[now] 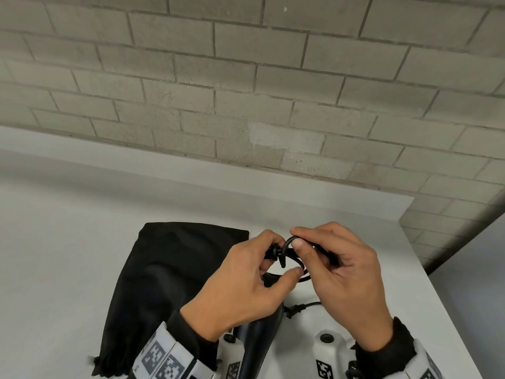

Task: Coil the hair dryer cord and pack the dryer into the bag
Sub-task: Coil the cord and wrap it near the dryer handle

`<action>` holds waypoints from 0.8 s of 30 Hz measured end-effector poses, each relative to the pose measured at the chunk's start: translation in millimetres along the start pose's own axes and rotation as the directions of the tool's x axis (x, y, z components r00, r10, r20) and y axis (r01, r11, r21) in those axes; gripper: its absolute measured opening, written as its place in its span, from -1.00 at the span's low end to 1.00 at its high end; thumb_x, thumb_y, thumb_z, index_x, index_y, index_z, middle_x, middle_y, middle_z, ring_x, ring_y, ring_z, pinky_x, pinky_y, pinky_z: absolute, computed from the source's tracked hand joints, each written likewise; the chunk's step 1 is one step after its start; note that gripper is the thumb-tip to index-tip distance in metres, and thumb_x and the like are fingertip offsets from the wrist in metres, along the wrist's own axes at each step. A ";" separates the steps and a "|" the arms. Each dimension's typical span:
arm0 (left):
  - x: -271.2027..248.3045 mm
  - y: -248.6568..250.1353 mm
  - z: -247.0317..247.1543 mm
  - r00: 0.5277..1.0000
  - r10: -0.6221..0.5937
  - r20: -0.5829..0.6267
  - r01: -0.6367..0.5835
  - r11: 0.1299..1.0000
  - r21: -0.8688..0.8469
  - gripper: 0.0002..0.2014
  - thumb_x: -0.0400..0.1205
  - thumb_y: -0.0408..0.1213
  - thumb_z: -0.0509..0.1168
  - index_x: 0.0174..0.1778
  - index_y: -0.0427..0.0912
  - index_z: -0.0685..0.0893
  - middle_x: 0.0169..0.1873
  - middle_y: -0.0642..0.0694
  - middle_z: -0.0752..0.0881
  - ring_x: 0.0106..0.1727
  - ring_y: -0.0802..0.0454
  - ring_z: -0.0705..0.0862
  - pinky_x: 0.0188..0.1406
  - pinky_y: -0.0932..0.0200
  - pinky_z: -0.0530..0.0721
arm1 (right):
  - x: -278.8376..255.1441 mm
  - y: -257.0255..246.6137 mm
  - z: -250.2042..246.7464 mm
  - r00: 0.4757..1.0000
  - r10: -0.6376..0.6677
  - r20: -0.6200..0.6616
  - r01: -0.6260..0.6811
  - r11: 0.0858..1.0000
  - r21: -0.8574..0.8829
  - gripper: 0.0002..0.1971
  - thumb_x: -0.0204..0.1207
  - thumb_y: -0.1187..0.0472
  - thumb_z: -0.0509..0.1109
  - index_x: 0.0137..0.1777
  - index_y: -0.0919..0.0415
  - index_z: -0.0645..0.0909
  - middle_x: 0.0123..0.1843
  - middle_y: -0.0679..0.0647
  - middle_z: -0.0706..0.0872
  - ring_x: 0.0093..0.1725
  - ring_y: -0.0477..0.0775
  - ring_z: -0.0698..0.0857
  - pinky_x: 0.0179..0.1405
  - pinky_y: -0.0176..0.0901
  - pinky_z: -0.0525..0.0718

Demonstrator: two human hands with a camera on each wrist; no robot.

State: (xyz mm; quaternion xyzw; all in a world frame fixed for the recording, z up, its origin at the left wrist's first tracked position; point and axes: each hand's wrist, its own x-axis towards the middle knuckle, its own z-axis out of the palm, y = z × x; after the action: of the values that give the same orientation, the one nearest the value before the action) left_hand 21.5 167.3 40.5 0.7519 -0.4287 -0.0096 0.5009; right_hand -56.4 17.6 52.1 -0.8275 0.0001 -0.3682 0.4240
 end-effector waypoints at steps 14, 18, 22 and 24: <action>0.3 -2.4 3.6 0.999 0.016 0.033 -0.015 1.000 -0.023 -0.65 0.72 0.12 0.09 -0.05 -0.08 0.60 -0.45 0.03 0.52 -0.49 0.13 0.44 -0.44 0.39 0.36 | 3.0 12.8 -2.6 0.967 0.226 0.116 -0.245 0.952 0.184 -0.77 0.56 0.22 0.42 0.11 -0.13 0.71 -0.07 -0.06 0.77 -0.24 0.11 0.71 -0.06 0.14 0.78; 0.2 -3.9 4.4 1.000 0.013 0.019 -0.013 1.000 -0.027 -0.61 0.74 0.11 0.06 -0.09 -0.14 0.58 -0.43 -0.03 0.54 -0.43 0.03 0.49 -0.45 0.29 0.43 | -2.8 17.4 -8.8 0.949 0.197 0.246 -0.254 0.940 0.228 -0.70 0.47 -0.10 0.49 0.20 -0.14 0.69 0.04 0.03 0.80 -0.09 0.22 0.74 -0.03 0.17 0.75; -0.9 -5.7 4.5 1.000 -0.019 0.010 0.020 0.997 -0.077 -0.69 0.74 0.08 0.08 0.06 -0.04 0.61 -0.40 -0.06 0.63 -0.42 0.07 0.54 -0.43 0.28 0.47 | -7.9 23.6 -7.1 0.946 0.209 0.250 -0.260 0.946 0.194 -0.64 0.35 -0.01 0.62 0.15 -0.15 0.69 0.03 0.01 0.82 -0.09 0.15 0.75 -0.12 0.04 0.70; -1.7 -5.3 5.4 0.999 -0.033 0.004 0.033 0.995 -0.091 -0.72 0.73 0.09 0.09 0.19 0.02 0.54 -0.42 -0.06 0.63 -0.48 0.15 0.52 -0.43 0.36 0.43 | -8.3 24.3 -6.2 0.945 0.231 0.233 -0.278 0.941 0.192 -0.70 0.35 0.08 0.59 0.09 -0.12 0.72 -0.01 -0.03 0.84 -0.04 0.08 0.79 -0.06 0.06 0.73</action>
State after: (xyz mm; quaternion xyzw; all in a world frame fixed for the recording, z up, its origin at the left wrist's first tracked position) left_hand 21.4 165.0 33.1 0.7354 -0.4158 -0.0383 0.5338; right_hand -58.7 0.3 32.3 -0.8017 0.0222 -0.2194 0.5555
